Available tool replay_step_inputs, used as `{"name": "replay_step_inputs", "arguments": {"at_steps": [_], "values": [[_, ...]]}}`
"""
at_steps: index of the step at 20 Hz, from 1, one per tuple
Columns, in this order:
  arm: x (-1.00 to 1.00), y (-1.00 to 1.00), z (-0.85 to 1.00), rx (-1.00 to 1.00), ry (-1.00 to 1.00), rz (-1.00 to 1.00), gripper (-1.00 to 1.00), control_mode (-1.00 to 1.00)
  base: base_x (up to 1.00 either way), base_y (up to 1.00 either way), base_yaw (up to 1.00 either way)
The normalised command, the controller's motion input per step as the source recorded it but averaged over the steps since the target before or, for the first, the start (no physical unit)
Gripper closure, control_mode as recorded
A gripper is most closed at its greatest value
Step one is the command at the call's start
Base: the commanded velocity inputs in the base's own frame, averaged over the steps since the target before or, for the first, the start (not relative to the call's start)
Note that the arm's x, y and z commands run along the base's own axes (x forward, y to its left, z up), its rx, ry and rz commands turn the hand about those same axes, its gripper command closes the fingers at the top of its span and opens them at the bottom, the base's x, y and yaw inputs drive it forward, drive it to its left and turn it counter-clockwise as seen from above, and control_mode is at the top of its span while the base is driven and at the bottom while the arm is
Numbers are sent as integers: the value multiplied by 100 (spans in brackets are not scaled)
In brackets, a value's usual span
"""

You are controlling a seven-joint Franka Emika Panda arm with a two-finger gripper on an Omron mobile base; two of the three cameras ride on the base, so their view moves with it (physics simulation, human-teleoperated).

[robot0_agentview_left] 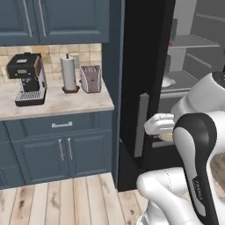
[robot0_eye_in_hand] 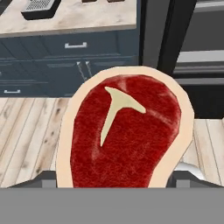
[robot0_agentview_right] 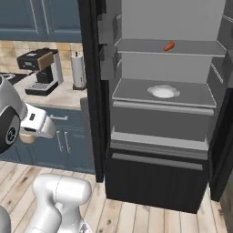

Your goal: Transport the steak from the fridge to the microwave and turn on the microwave.

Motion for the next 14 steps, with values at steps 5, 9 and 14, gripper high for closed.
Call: {"name": "replay_step_inputs", "arguments": {"at_steps": [5,9,14], "values": [[0,0,0,0,0,0,100,100,5,75,0],[0,0,0,0,0,0,100,100,31,72,0],[0,0,0,0,0,0,100,100,66,54,0]]}}
